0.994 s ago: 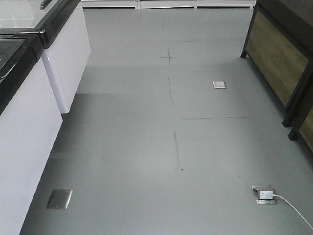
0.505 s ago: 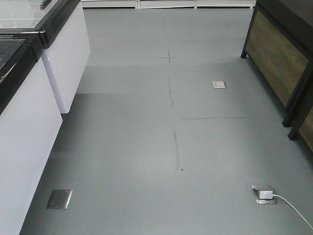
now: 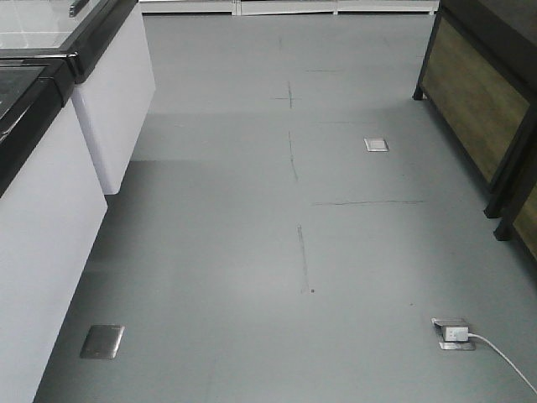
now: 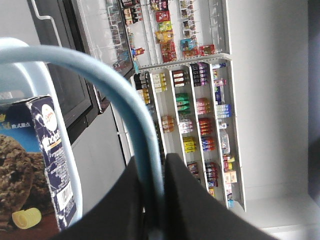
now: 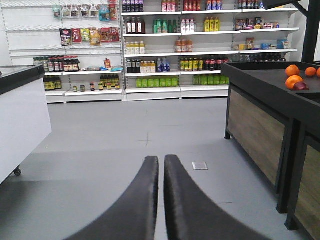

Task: Left arm holds basket, right arm returns cookies
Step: 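Lift the light-blue basket by its handle with the left gripper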

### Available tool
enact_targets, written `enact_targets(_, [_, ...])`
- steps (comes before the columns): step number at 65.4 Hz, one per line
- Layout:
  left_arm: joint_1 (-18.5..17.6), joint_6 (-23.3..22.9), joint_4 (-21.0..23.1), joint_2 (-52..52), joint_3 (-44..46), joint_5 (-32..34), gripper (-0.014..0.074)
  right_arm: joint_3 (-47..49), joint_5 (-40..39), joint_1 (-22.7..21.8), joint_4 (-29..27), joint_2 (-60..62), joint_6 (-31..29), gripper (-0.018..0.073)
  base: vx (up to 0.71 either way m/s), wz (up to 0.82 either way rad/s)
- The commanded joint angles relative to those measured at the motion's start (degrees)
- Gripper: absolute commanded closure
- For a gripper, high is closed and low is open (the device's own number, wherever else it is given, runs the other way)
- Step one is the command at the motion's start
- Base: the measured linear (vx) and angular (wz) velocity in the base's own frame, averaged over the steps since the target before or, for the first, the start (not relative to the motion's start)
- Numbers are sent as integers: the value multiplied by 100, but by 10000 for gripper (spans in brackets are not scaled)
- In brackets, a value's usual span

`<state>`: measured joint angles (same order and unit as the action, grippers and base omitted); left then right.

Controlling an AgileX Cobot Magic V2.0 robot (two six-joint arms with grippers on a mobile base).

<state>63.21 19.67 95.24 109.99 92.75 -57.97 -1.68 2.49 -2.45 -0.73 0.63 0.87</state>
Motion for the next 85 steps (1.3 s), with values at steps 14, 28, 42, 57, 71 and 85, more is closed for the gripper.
enact_targets(14, [-39, -258, 692, -341, 239, -354, 602, -101, -427, -27, 43, 73, -19, 566, 0, 0])
enact_targets(28, [-400, -315, 692, -342, 844, -456, 601, -101, -427, -27, 43, 73, -19, 566, 0, 0])
enact_targets(42, [-1441, -450, 692, -342, 2167, -304, 601, -101, -427, -27, 43, 73, -19, 566, 0, 0])
enact_targets(57, [-2747, -437, 692, -377, 2757, -509, 601, -101, -427, -27, 43, 73, -19, 566, 0, 0])
enact_targets(71, [-4125, -186, 546, -424, 2757, -1076, 601, -101, -427, -27, 43, 73, -19, 566, 0, 0])
enact_targets(85, [-5311, -38, -495, -709, 2377, -1320, 601, -101, -427, -27, 43, 73, -19, 566, 0, 0])
